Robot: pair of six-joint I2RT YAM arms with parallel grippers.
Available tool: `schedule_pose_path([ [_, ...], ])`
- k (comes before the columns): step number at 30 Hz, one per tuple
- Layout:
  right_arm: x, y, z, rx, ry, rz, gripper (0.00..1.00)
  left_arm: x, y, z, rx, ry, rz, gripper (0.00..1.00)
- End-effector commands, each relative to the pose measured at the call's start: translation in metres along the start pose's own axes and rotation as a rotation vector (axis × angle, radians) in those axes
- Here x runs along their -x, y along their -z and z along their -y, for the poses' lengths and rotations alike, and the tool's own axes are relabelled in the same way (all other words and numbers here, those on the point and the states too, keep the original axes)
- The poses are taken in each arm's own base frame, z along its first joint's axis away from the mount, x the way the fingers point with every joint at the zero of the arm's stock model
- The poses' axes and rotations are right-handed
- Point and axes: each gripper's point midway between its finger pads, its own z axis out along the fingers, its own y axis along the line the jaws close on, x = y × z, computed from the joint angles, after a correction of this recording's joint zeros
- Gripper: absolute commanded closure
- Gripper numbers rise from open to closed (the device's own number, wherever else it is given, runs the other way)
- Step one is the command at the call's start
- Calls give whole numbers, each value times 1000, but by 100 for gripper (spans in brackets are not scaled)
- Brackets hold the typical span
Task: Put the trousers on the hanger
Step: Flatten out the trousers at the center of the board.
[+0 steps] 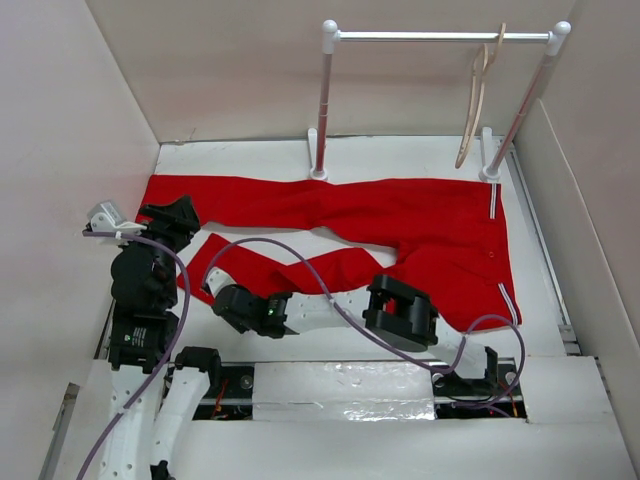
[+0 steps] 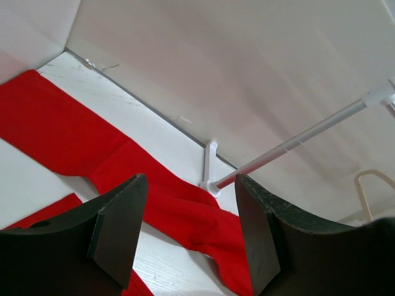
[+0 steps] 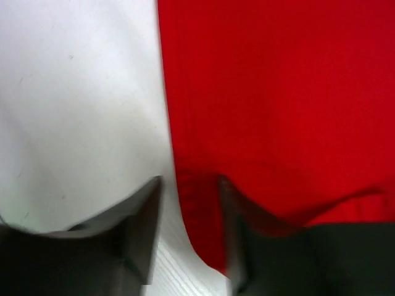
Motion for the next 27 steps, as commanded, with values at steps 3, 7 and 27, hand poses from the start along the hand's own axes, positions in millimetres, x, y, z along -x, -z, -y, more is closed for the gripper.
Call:
schedule_pose_path([
  [3,-20,-8,36,-198,19,-38,84,9,3,-2,5,-25,38,43],
  [7,7,9,40,-203,-24,54,100,8,2,-3,8,-21,36,43],
  [27,161,268,70,306,-212,436,100,24,-3,4,29,-27,65,31],
])
